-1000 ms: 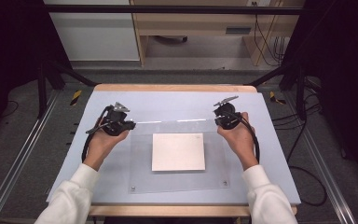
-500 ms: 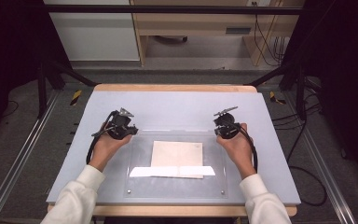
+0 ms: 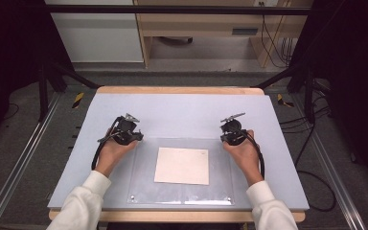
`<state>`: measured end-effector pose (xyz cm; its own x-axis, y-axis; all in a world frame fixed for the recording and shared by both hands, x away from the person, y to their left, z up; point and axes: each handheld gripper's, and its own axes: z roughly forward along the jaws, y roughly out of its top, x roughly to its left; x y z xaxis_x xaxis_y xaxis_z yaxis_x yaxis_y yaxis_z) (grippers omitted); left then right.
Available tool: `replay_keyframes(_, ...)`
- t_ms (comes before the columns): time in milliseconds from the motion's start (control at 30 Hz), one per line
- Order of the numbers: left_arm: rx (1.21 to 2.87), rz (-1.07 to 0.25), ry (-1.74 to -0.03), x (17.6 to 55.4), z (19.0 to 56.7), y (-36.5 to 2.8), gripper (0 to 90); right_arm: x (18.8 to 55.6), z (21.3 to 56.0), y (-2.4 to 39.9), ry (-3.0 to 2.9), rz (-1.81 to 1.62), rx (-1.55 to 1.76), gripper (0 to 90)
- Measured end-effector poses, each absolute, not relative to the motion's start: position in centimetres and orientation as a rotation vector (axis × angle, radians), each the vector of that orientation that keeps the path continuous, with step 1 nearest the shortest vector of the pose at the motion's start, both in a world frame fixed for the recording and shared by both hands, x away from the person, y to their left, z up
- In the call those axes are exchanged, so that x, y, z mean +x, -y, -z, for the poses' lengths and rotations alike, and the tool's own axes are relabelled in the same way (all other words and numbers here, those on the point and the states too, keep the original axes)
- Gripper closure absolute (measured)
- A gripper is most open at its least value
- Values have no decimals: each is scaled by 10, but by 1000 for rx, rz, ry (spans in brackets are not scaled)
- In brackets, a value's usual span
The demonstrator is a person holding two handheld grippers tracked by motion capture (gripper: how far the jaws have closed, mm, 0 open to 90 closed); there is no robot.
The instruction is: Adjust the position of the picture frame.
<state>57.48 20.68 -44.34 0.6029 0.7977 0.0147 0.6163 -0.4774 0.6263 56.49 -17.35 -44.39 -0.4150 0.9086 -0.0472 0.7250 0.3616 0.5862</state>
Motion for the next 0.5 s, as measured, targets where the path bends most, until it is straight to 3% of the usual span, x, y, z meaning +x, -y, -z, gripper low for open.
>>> replay_keyframes(500,2239,-419,-1133,574,446,-208,849,567,447,174,-2275,-712,1425,857)
